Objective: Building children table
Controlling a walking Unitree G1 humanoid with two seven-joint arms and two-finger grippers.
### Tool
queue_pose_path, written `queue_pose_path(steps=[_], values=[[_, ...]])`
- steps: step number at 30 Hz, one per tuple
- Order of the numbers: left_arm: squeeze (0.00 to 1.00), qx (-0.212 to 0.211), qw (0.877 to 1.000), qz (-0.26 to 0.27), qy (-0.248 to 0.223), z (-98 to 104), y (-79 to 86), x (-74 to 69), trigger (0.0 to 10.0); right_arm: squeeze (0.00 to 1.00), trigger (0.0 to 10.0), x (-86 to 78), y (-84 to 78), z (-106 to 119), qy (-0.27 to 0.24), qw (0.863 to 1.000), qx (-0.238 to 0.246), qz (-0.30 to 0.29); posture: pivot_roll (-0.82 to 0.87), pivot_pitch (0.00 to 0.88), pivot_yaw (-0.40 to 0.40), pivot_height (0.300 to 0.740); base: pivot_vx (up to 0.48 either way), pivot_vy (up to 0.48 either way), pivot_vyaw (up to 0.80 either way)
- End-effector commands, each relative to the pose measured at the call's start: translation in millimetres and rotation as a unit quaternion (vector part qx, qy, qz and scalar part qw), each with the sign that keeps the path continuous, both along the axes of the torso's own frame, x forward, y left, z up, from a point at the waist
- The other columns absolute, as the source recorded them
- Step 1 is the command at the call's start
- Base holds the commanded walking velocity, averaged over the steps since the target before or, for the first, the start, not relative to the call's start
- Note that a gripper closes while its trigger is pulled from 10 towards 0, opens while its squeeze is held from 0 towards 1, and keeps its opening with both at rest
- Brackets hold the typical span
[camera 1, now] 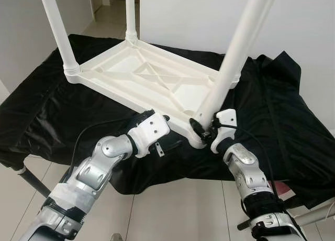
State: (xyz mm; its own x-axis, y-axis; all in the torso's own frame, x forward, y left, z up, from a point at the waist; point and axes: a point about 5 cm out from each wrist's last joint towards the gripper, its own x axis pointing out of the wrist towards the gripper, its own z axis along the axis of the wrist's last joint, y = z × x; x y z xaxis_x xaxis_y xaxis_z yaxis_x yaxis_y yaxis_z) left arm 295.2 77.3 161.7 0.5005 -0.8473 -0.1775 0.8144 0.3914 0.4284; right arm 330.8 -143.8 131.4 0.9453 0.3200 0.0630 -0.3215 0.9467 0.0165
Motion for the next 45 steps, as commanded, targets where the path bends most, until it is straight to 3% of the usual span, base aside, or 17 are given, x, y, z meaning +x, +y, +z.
queue_pose_path(steps=[1,2,4,5,7,14,15,24,25,26,27,37,38,41,42,44,45], values=[[0.0,0.008,0.999,-0.037,0.01,-0.3,-3.5,-4.9,10.0,0.0,10.0,-4.5,-8.5,-2.9,0.012,0.998,0.011,-0.066,0.04,0.005,-0.073,0.74,0.0,0.0,0.0],[0.0,0.008,0.999,-0.037,0.01,-0.3,-3.5,-4.9,10.0,0.0,10.0,-4.5,-8.5,-2.9,0.012,0.998,0.011,-0.066,0.04,0.005,-0.073,0.74,0.0,0.0,0.0],[0.0,0.003,0.999,-0.036,0.01,0.9,-4.6,-6.4,10.0,0.0,10.0,-11.1,-4.2,-3.2,0.007,0.991,0.011,-0.136,0.04,0.01,-0.081,0.74,0.0,0.0,0.0],[0.0,0.003,0.999,-0.036,0.01,0.9,-4.6,-6.4,10.0,0.0,10.0,-11.1,-4.2,-3.2,0.007,0.991,0.011,-0.136,0.04,0.01,-0.081,0.74,0.0,0.0,0.0],[0.0,0.003,0.999,-0.033,0.014,-2.3,-4.6,-7.6,10.0,0.0,10.0,-17.1,2.6,-6.8,0.01,0.981,0.02,-0.192,0.03,0.009,-0.079,0.74,0.0,0.0,0.0],[0.0,0.009,0.999,-0.027,0.016,-6.1,-5.3,-6.9,10.0,0.0,10.0,-20.4,13.2,-10.1,0.019,0.977,0.017,-0.21,0.04,0.01,-0.076,0.74,0.0,0.0,0.0],[0.0,0.001,0.999,-0.03,0.017,-3.7,-6.4,-8.4,10.0,0.0,10.0,-22.4,21.4,-10.0,0.02,0.98,0.021,-0.196,0.04,0.019,-0.083,0.74,0.0,0.0,0.0],[0.0,-0.002,1.0,-0.024,0.013,-1.6,-6.5,-6.0,10.0,0.0,10.0,-26.8,16.3,-2.5,0.007,0.977,0.024,-0.214,0.02,0.047,-0.077,0.74,0.0,0.0,0.0],[0.0,-0.002,1.0,-0.023,0.013,-1.4,-6.4,-5.4,10.0,0.52,10.0,-27.3,15.2,-2.2,0.007,0.976,0.024,-0.218,0.02,0.046,-0.076,0.74,0.0,0.0,0.0],[0.0,-0.002,1.0,-0.023,0.013,-1.4,-6.4,-5.4,10.0,0.52,10.0,-27.3,15.2,-2.2,0.007,0.976,0.024,-0.218,0.02,0.046,-0.076,0.74,0.0,0.0,0.0],[0.0,-0.001,1.0,-0.023,0.013,-1.4,-6.0,-4.9,10.0,1.0,10.0,-27.9,14.8,-1.1,0.004,0.976,0.027,-0.214,0.01,0.043,-0.075,0.74,0.0,0.0,0.0],[0.0,-0.002,1.0,-0.02,0.006,2.4,-5.1,-0.1,10.0,1.0,10.0,-30.0,9.4,8.4,-0.035,0.986,0.02,-0.161,0.0,0.033,-0.07,0.74,0.0,0.0,0.0],[0.0,-0.002,1.0,-0.02,0.005,3.1,-4.7,0.2,10.0,0.29,10.0,-31.2,8.0,11.3,-0.044,0.989,0.018,-0.139,0.0,0.033,-0.066,0.74,0.0,0.0,0.0],[0.0,-0.002,1.0,-0.02,0.005,3.1,-4.7,0.2,10.0,0.29,10.0,-31.2,8.0,11.3,-0.044,0.989,0.018,-0.139,0.0,0.033,-0.066,0.74,0.0,0.0,0.0],[0.0,-0.002,1.0,-0.02,0.004,3.7,-4.0,0.4,10.0,0.0,10.0,-32.1,6.3,13.3,-0.05,0.991,0.016,-0.126,0.01,0.034,-0.067,0.74,0.0,0.0,0.0],[0.0,-0.002,1.0,-0.019,0.004,4.0,-3.6,0.4,10.0,0.0,10.0,-32.8,5.2,14.3,-0.052,0.991,0.015,-0.119,0.01,0.034,-0.067,0.74,0.0,0.0,0.0],[0.0,-0.001,1.0,-0.018,0.002,4.9,-1.8,1.3,10.0,0.0,10.0,-32.4,4.4,15.6,-0.056,0.995,0.017,-0.086,0.01,0.037,-0.059,0.74,0.0,0.0,0.0]])
